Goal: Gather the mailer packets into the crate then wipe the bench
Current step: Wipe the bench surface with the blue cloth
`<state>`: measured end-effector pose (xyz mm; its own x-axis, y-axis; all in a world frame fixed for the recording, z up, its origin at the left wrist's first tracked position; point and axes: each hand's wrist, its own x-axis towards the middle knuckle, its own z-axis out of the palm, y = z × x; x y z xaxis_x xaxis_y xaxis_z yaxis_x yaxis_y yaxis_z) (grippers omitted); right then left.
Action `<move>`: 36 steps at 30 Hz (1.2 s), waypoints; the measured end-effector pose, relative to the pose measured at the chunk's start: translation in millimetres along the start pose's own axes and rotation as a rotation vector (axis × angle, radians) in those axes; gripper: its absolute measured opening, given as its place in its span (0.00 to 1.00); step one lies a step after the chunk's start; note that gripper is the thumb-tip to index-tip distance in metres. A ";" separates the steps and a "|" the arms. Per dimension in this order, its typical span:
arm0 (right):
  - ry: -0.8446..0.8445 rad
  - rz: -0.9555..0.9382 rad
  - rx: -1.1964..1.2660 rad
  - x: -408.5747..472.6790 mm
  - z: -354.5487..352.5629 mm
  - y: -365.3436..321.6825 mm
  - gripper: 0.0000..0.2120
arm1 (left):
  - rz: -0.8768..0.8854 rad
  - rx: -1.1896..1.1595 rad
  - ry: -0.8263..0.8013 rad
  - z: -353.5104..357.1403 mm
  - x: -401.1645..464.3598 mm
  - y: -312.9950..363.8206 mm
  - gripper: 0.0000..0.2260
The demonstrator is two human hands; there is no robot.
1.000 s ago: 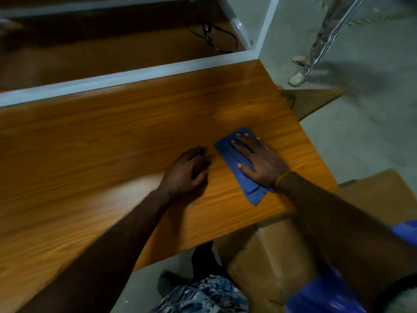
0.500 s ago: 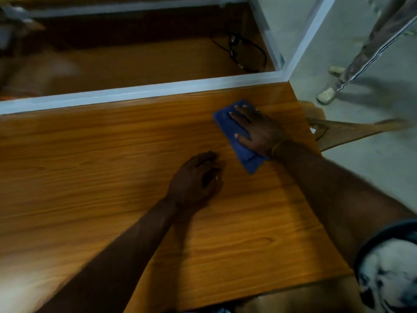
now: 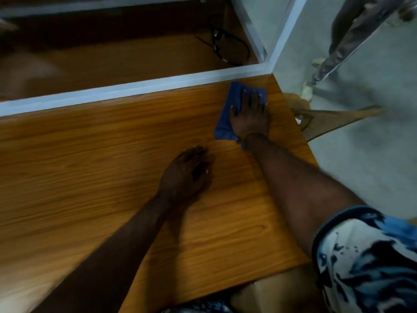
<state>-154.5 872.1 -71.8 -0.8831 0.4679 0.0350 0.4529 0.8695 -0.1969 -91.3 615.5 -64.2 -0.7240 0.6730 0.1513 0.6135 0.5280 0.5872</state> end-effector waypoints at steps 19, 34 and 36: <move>0.257 0.737 -0.006 -286.6 -7.1 23.1 0.30 | 0.017 -0.001 -0.170 7.7 -60.4 28.0 0.22; 0.170 0.915 0.033 -275.9 -23.1 79.6 0.31 | 0.031 0.012 -0.211 23.5 -55.2 53.3 0.19; 0.145 0.888 0.026 -260.8 -25.9 83.2 0.31 | 0.039 0.008 -0.223 24.3 -47.9 51.7 0.22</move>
<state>116.6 826.5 -71.9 -0.1842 0.9827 -0.0176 0.9566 0.1751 -0.2329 -17.2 623.2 -60.4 -0.6128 0.7902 -0.0066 0.6426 0.5032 0.5779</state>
